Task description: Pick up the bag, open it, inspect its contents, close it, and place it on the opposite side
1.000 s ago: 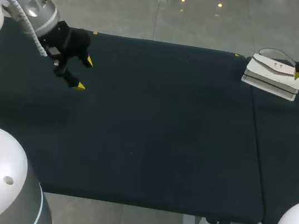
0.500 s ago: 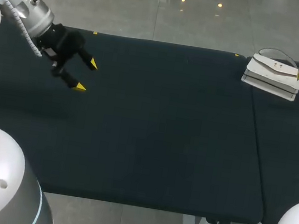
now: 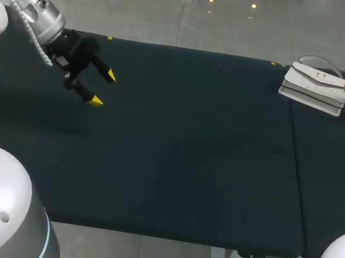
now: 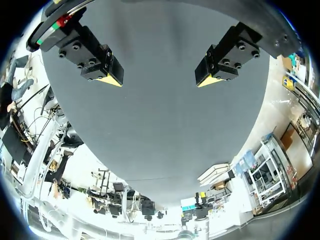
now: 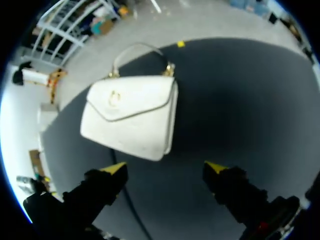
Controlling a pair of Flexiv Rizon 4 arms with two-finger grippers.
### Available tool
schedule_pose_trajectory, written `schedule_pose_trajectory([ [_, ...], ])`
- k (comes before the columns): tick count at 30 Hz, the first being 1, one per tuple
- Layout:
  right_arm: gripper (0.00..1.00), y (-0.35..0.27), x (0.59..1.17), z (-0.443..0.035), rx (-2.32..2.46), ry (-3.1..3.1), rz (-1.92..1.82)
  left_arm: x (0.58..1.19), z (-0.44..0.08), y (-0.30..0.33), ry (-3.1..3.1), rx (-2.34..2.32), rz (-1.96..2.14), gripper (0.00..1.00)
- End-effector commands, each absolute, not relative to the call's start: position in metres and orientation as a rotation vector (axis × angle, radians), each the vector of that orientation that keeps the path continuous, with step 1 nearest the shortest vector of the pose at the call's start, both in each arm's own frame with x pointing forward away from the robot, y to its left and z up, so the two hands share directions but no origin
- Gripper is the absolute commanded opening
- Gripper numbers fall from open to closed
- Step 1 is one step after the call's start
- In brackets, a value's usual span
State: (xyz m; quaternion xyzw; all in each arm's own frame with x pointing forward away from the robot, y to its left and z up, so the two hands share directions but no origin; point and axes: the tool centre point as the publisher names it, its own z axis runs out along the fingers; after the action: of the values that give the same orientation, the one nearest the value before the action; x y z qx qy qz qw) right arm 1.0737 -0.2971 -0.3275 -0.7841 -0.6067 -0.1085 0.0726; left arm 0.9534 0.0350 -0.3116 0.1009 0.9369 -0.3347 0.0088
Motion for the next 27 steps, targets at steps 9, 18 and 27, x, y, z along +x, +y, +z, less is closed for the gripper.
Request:
schedule_pose_trajectory([
  [9, 1.00, -0.305, 1.109, -0.347, -2.354, -1.727, -0.335, 0.955, -0.312, 0.035, 2.926, 0.317, -1.049, 1.00],
  [18, 0.98, -0.300, 1.123, -0.359, -2.354, -1.690, -0.350, 0.955, -0.312, 0.035, 2.926, 0.317, -1.049, 1.00],
  [27, 0.53, -0.289, 1.130, -0.364, -2.333, -1.676, -0.362, 0.955, -0.312, 0.035, 2.926, 0.317, -1.049, 1.00],
])
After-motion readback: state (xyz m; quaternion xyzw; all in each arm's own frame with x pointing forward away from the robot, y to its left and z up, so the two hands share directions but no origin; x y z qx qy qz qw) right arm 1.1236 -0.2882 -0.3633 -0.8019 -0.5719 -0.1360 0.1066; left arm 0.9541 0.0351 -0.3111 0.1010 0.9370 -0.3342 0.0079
